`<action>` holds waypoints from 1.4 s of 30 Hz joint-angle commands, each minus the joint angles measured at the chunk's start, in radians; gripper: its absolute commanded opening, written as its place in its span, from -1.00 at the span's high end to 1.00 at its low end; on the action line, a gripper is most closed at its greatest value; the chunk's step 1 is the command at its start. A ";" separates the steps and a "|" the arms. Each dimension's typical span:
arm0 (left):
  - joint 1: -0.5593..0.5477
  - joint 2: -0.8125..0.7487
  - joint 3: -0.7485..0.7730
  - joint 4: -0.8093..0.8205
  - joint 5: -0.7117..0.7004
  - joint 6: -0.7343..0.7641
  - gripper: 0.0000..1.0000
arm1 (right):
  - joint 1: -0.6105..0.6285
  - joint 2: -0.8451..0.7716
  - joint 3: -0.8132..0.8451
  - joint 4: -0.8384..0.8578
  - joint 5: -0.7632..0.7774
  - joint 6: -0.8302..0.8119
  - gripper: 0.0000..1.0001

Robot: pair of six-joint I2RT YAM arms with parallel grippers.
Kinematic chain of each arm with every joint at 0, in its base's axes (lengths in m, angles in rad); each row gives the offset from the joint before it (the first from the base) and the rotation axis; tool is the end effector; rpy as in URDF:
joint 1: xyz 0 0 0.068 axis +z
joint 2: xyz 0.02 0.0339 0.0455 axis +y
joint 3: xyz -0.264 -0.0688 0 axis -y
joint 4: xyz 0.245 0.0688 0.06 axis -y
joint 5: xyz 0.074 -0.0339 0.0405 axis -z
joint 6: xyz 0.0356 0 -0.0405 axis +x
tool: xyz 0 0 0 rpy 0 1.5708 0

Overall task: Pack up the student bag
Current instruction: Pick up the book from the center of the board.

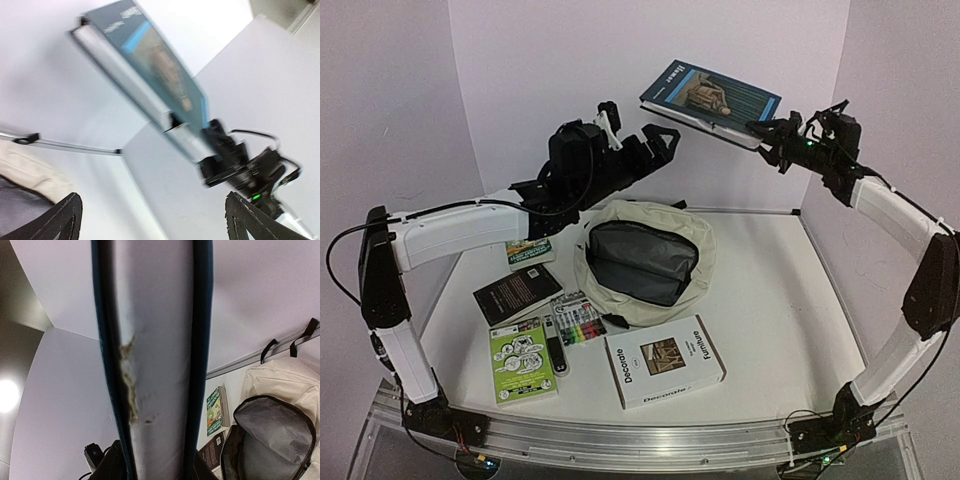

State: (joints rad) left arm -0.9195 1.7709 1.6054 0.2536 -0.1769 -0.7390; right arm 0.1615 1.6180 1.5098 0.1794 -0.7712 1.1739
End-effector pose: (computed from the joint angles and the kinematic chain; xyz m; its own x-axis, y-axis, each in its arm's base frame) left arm 0.2673 -0.3403 0.4006 -0.4163 -0.5476 -0.7258 0.5360 0.4970 -0.6824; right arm 0.3728 0.0859 0.4175 -0.7120 0.5540 -0.4313 -0.3746 0.2198 0.9008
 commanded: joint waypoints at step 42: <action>0.097 -0.198 -0.412 0.268 0.007 -0.387 0.61 | 0.215 -0.095 -0.134 -0.236 0.221 -0.609 -0.67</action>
State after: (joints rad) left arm -0.8354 1.7636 1.2831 0.6534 -0.1608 -1.1441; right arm 0.3904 1.5678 1.3144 0.1394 -0.7135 0.9258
